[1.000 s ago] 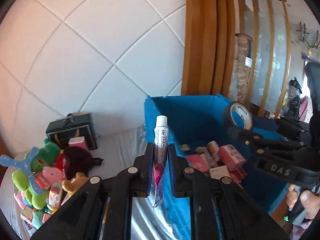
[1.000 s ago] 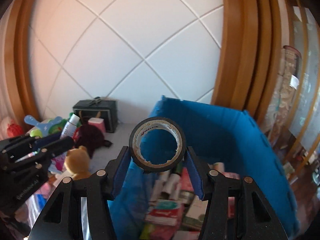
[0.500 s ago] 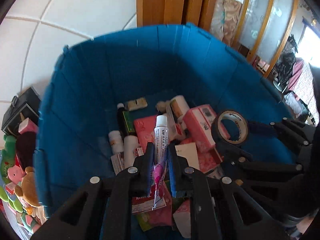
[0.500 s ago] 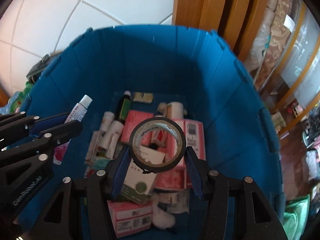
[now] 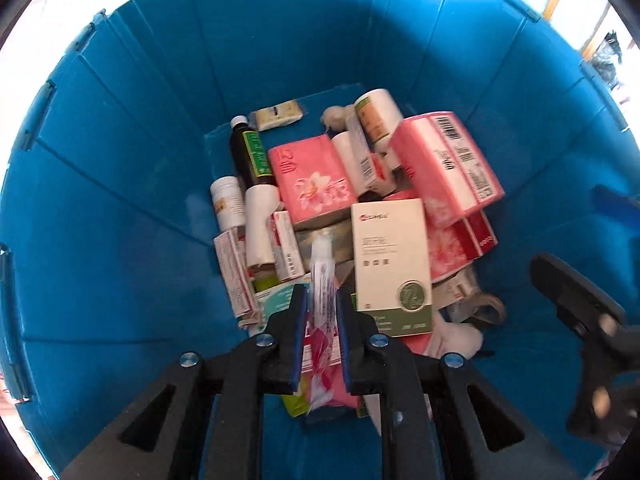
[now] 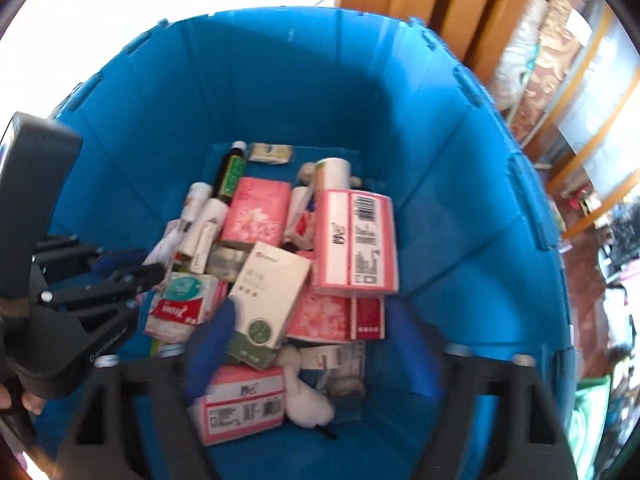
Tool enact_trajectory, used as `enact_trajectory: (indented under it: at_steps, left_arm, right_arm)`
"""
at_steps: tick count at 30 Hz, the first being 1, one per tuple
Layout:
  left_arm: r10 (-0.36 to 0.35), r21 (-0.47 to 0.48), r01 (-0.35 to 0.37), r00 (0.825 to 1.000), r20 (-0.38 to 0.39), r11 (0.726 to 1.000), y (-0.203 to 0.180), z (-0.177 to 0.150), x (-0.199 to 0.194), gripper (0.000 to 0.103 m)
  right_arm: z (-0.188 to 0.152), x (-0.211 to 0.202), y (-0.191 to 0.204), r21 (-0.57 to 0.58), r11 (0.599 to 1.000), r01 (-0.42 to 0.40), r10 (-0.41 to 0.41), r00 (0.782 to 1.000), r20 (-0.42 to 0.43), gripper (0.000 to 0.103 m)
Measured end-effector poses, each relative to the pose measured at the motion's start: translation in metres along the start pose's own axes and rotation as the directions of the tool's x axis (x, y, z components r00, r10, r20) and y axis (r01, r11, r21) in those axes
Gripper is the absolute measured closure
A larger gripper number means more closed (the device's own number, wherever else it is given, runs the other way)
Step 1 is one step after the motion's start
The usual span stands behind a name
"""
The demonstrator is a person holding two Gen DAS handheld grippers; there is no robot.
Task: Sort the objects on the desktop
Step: 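Open both tools to drop the tube and tape roll into the crate, then move both tools back toward the pile on the bed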
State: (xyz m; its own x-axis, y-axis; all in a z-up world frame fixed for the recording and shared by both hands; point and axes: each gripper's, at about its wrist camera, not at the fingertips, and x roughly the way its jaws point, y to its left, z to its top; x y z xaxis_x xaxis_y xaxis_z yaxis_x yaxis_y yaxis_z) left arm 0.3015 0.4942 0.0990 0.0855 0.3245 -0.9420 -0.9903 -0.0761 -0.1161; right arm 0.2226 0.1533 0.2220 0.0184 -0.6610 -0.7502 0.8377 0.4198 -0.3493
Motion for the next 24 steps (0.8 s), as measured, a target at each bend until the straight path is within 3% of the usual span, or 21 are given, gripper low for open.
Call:
enact_trajectory:
  at_steps: [2,5,11,14,18,21,23,24]
  left_arm:
    - [-0.002,-0.01,0.002,1.0,0.003,1.0,0.001,-0.001,0.0,0.082]
    - [-0.019,-0.018,0.02,1.0,0.01,1.0,0.003,-0.003,-0.003,0.058]
    - [-0.053,-0.055,0.058,0.995,0.088,0.997,0.011,-0.008,-0.021,0.057]
    - [-0.044,-0.077,0.058,0.984,0.174,0.995,0.016,-0.012,-0.04,0.057]
    - [-0.024,-0.088,0.054,0.95,0.313,0.995,0.018,-0.023,-0.072,0.057]
    - [-0.032,-0.085,0.07,0.921,0.387,0.994,0.024,-0.035,-0.101,0.057]
    - [-0.004,-0.093,0.054,0.884,0.468,0.994,0.03,-0.049,-0.127,0.057]
    - [0.03,-0.109,0.031,0.854,0.52,0.994,0.035,-0.059,-0.142,0.057]
  right_arm:
    - [0.002,0.001,-0.003,0.01,1.0,0.009,-0.009,1.0,-0.005,0.008]
    - [0.005,0.005,-0.008,0.022,1.0,-0.001,0.001,1.0,-0.015,0.001]
    - [0.004,0.002,-0.013,0.039,0.999,-0.021,0.021,1.0,0.006,0.001]
    - [0.004,-0.001,-0.016,0.052,0.998,-0.045,0.044,0.999,0.022,0.0]
    - [0.002,-0.013,-0.021,0.073,0.991,-0.114,0.107,0.989,0.098,0.0]
    - [-0.001,-0.027,-0.023,0.091,0.99,-0.108,0.09,0.978,0.187,0.0]
    - [-0.004,-0.039,-0.019,0.095,0.989,-0.111,0.085,0.966,0.245,0.0]
    - [-0.006,-0.045,-0.016,0.093,0.988,-0.126,0.097,0.957,0.272,0.0]
